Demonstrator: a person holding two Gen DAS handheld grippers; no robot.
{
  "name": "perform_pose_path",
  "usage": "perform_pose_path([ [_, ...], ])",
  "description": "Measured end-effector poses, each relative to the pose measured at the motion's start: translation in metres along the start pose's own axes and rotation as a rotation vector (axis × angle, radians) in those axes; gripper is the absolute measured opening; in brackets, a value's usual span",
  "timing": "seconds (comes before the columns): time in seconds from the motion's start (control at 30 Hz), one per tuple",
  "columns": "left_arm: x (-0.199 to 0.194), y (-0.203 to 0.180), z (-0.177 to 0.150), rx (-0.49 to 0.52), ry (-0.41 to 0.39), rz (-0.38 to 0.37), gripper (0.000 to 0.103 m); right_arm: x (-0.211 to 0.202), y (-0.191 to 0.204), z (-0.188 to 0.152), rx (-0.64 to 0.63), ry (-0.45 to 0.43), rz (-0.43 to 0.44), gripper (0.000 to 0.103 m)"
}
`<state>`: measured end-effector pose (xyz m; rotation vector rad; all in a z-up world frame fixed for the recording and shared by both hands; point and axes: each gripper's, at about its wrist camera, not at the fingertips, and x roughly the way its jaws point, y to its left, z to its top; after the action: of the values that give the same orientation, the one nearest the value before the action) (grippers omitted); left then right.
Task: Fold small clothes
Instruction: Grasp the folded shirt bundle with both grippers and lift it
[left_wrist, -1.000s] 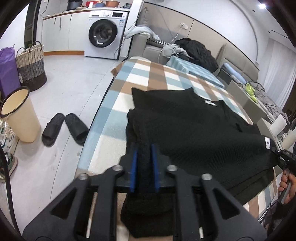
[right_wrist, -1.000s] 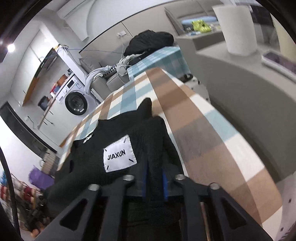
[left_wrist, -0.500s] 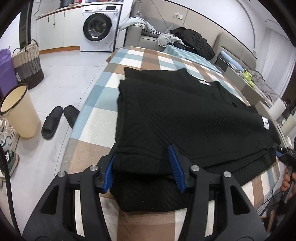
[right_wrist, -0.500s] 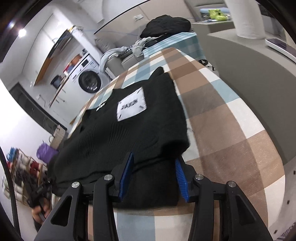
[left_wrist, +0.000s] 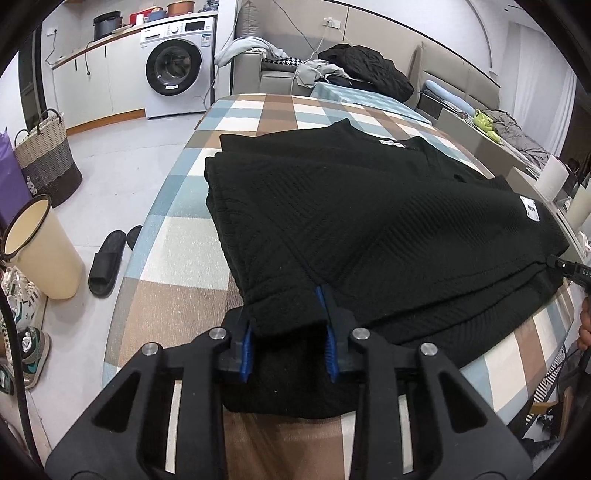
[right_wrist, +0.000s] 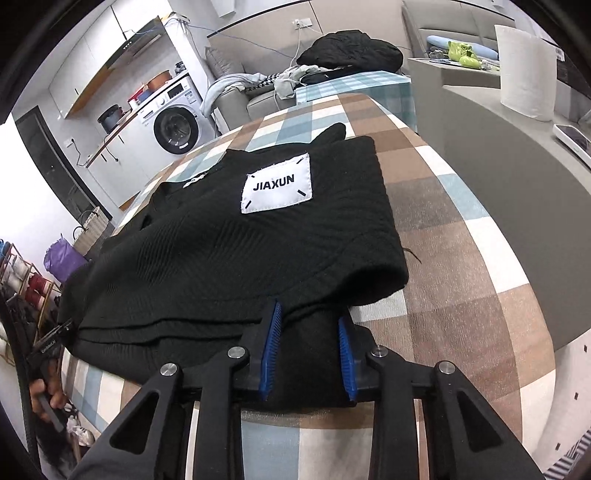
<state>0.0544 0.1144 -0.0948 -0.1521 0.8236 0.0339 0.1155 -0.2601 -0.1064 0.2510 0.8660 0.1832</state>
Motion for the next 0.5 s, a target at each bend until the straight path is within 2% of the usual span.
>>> perform_pose_path([
  [0.27, -0.014, 0.002, -0.011, 0.025, 0.004, -0.004, 0.026, -0.006, -0.001, -0.005, 0.007, 0.012, 0.019, 0.028],
  [0.5, -0.015, 0.017, -0.007, -0.027, 0.011, -0.037, 0.028, -0.008, -0.011, -0.004, 0.039, 0.011, 0.077, 0.029],
])
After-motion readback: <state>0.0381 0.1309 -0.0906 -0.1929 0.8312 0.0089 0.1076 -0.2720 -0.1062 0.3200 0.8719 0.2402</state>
